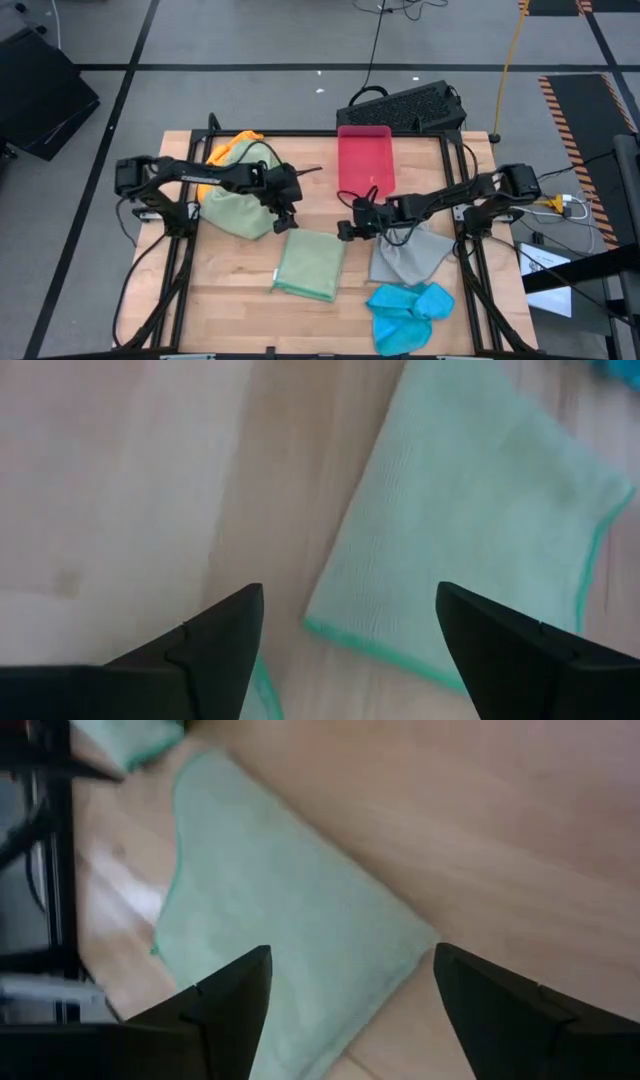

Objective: Fold microfiber towels
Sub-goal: Fold the right light green microfiber cloth

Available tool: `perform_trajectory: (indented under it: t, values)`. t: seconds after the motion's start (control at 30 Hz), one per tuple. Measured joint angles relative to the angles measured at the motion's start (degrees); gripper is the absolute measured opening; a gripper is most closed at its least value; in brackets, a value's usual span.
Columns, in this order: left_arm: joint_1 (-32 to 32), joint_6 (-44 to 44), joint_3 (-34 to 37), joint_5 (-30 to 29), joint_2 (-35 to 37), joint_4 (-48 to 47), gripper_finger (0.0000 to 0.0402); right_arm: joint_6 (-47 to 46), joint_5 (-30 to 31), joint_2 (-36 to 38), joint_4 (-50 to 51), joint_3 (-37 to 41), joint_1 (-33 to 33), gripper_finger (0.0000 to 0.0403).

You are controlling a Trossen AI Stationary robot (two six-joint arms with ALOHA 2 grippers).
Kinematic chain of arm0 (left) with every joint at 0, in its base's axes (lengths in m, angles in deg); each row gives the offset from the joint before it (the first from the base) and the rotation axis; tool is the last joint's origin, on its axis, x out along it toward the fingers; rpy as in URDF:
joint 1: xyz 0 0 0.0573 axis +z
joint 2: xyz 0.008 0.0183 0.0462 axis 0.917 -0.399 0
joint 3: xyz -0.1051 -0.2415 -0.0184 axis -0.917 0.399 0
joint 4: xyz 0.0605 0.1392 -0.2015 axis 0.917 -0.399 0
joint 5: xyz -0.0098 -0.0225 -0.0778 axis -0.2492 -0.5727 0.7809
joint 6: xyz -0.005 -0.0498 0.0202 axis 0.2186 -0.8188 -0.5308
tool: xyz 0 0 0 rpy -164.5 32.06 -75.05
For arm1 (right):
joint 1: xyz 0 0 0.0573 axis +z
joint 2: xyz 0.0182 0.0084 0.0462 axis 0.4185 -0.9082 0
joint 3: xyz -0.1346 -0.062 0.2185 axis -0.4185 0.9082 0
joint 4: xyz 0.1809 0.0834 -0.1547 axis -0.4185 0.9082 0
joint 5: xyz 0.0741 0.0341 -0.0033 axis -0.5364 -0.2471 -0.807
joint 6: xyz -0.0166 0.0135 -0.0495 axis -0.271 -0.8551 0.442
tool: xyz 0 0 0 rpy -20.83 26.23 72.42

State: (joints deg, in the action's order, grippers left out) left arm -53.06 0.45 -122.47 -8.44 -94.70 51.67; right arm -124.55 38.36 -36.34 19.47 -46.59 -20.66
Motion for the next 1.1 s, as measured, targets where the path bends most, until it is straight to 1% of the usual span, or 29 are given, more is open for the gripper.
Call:
perform_trajectory:
  t: [0.17, 0.27, 0.37, 0.57, 0.7, 0.77, 0.9, 1.1]
  values:
    - [0.00, 0.84, 0.02, 0.99, -4.12, 0.36, 0.0300, 2.00, -0.13, -3.24, -0.56, 0.02, -0.02, 0.0258]
    - [0.00, 1.64, 0.02, 2.19, -5.35, 0.49, 0.0291, 2.01, -0.25, -4.59, -1.46, 0.02, 0.00, 0.0256]
    - [0.00, 3.11, 0.00, 3.59, -6.45, 0.15, 0.0271, 2.03, -0.19, -5.37, -2.62, 0.02, -0.05, 0.0255]
    - [0.00, 3.76, 0.00, 3.66, -6.55, -0.69, 0.0227, 2.71, -0.15, -7.86, -5.02, 0.00, -0.33, 0.0255]
    - [-0.05, 4.08, 0.02, 3.77, -6.55, -1.43, 0.0199, 3.53, -2.44, -10.40, -9.16, -0.11, -0.37, 0.0255]
    - [-0.29, 4.08, 0.02, 3.74, -6.55, -1.27, 0.0184, 3.56, -2.55, -11.02, -10.24, -0.11, -0.37, 0.0252]
    - [-0.55, 3.95, 0.02, 3.70, -6.55, -1.02, 0.0158, 5.25, -2.55, -11.20, -10.26, -0.13, -0.35, 0.0227]
    - [-0.55, 2.32, 0.02, 3.18, -6.55, -0.79, 0.0137, 6.10, -2.43, -11.34, -10.00, -0.07, -0.21, 0.0160]
